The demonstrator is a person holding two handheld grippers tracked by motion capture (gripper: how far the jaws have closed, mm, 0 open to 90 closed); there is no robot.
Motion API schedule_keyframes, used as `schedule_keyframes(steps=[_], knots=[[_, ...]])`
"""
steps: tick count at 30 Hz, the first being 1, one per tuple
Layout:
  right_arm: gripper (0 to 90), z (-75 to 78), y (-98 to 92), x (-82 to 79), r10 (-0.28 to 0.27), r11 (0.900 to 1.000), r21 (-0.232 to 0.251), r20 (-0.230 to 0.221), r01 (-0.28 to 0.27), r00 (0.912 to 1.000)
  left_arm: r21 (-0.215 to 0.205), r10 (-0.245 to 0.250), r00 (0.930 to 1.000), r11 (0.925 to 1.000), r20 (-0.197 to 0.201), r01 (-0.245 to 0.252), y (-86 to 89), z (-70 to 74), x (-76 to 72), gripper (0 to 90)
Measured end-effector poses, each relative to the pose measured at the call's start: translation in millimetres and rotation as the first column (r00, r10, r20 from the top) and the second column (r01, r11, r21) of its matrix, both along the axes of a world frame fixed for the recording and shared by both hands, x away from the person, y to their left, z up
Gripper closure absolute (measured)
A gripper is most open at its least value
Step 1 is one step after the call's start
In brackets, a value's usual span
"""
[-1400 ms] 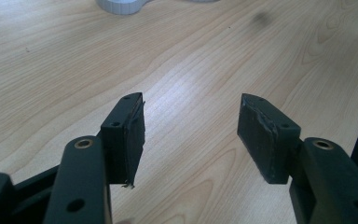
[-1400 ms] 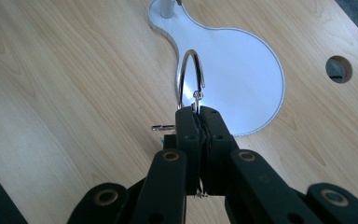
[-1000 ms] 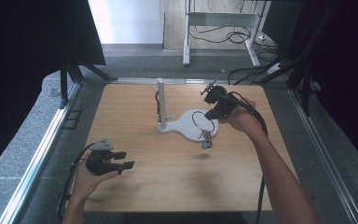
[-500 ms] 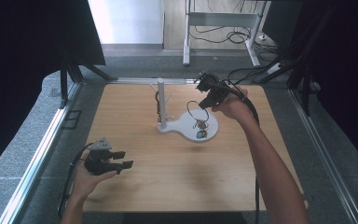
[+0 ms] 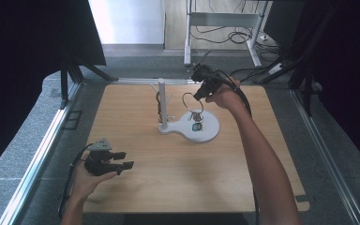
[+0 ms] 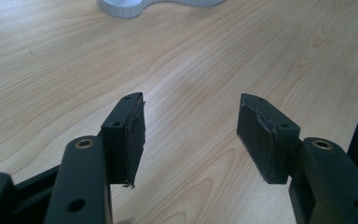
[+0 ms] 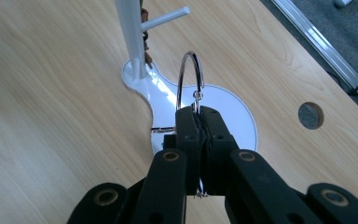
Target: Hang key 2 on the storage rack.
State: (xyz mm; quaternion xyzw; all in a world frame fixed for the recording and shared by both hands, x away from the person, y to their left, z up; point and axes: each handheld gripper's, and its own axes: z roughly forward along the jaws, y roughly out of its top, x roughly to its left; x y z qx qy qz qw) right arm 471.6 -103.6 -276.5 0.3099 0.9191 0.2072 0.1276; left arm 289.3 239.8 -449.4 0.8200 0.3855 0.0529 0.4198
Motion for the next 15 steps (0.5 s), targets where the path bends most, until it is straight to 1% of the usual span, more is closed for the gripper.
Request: schedule_keyframes(steps=[6,15], knots=[[87.7,2.2,4.9,9.1,-0.012,1.000,0.002,0.004,0.012,0.9999,-0.006,0.003,1.0000,1.0000,0.008,-0.003,0.4,1.2,-0.6,42.8],[87.7,4.8,10.1,19.5,-0.014,1.000,0.009,0.013,0.014,0.9998,-0.004,0.002,1.0000,1.0000,0.006,-0.002,-0.1,1.0,-0.7,42.8]])
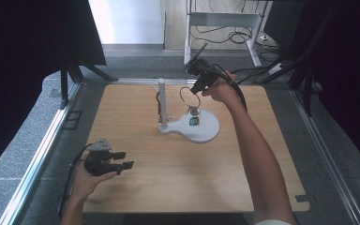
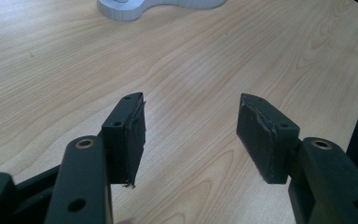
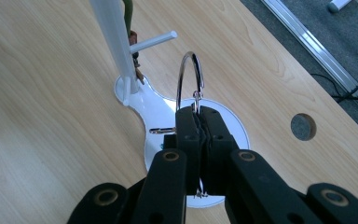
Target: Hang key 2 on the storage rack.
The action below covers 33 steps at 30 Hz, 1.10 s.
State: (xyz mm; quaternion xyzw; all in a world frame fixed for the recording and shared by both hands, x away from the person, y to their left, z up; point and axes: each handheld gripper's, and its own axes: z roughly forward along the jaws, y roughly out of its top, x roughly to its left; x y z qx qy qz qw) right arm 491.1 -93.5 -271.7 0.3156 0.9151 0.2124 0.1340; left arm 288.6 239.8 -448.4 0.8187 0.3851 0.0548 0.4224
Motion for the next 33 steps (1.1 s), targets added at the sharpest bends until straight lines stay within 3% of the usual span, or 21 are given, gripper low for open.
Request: schedule_keyframes(steps=[25,33], knots=[[87.7,-5.0,22.6,31.1,0.001,1.000,0.028,0.012,-0.001,0.9999,-0.015,0.011,0.9999,0.9998,0.006,-0.011,5.8,3.2,-0.5,42.7],[87.7,-16.5,35.3,35.3,0.013,1.000,0.027,-0.002,-0.013,0.9999,-0.017,0.019,0.9998,0.9997,0.001,-0.019,8.4,1.5,-0.1,42.7]])
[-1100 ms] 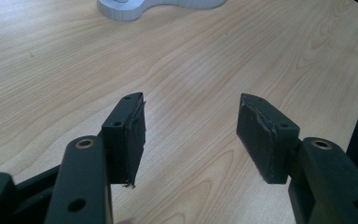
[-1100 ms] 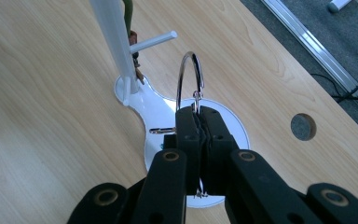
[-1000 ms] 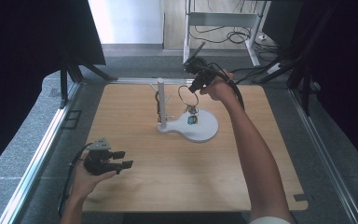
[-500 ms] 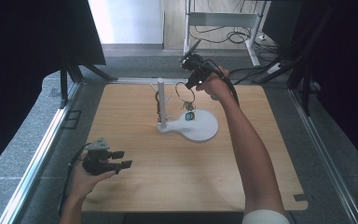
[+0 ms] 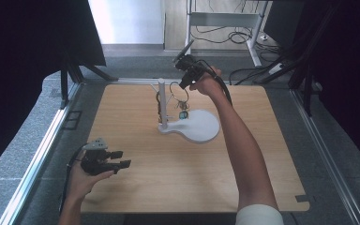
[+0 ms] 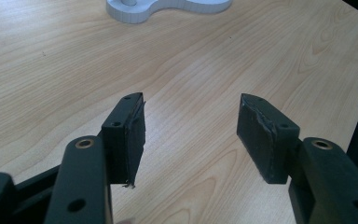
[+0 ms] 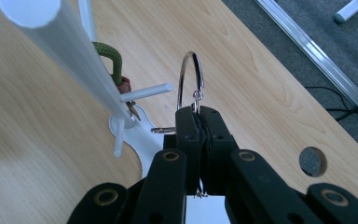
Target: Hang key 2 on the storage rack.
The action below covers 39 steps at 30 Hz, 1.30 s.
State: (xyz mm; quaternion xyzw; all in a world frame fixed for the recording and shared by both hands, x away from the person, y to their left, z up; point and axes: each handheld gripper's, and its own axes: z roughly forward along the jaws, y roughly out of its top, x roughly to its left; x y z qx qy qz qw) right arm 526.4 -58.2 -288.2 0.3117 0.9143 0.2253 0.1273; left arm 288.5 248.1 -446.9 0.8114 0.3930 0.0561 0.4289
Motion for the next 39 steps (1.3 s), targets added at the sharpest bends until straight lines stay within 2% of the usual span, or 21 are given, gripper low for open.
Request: schedule_keyframes(steps=[17,39], knots=[[87.7,-12.7,9.1,-16.3,0.033,0.999,0.005,-0.010,-0.033,0.9994,0.002,-0.002,0.9999,1.0000,0.015,0.002,-0.5,3.8,-4.3,42.7],[87.5,-48.0,15.0,-24.2,0.065,0.998,0.027,-0.052,-0.064,0.9965,0.013,-0.006,0.9998,0.9999,0.017,0.005,-2.3,4.0,-5.1,42.7]])
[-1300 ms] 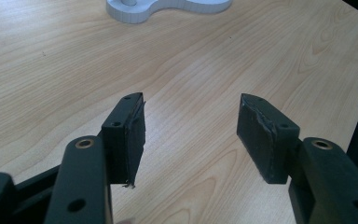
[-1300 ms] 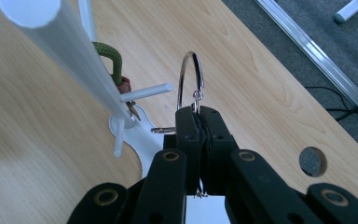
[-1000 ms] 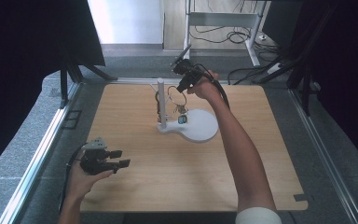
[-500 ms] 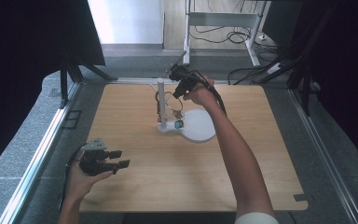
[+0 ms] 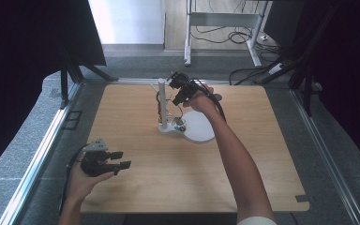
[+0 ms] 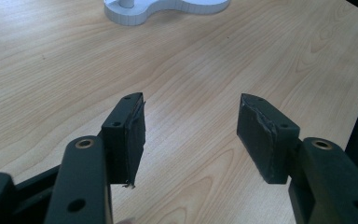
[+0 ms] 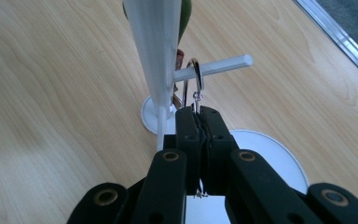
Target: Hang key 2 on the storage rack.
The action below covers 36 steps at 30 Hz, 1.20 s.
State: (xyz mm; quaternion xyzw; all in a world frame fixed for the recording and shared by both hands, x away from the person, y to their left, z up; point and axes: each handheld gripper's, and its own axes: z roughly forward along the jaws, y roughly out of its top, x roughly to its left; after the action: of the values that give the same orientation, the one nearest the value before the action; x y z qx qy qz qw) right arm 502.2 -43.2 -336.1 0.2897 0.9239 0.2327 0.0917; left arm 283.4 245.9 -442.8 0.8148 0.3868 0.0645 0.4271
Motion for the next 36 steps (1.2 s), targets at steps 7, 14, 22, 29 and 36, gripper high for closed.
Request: schedule_keyframes(steps=[7,14,22,29,36], knots=[[87.4,-12.7,3.9,-2.6,0.016,1.000,0.008,-0.019,-0.016,0.9997,0.004,-0.002,1.0000,1.0000,-0.001,0.002,-0.6,0.0,-0.2,42.7],[89.2,-13.4,1.3,-6.2,0.028,0.999,0.035,-0.021,-0.027,0.9994,0.012,-0.008,1.0000,0.9999,-0.005,0.008,-3.7,-0.8,0.0,42.7],[83.4,-6.2,-10.3,-15.0,0.019,0.998,0.058,-0.002,-0.018,0.9998,0.009,-0.006,1.0000,0.9999,0.001,0.006,-2.7,1.1,-1.8,42.6],[77.1,-1.4,-36.3,-35.1,0.010,0.996,0.086,0.036,-0.013,0.9993,0.013,-0.007,1.0000,0.9999,0.001,0.007,-3.1,0.6,-1.3,42.6],[73.5,-4.2,-64.7,-57.0,-0.002,0.993,0.118,0.055,-0.005,0.9985,0.021,-0.005,1.0000,0.9998,-0.005,0.005,-5.1,-0.2,-1.5,42.6]])
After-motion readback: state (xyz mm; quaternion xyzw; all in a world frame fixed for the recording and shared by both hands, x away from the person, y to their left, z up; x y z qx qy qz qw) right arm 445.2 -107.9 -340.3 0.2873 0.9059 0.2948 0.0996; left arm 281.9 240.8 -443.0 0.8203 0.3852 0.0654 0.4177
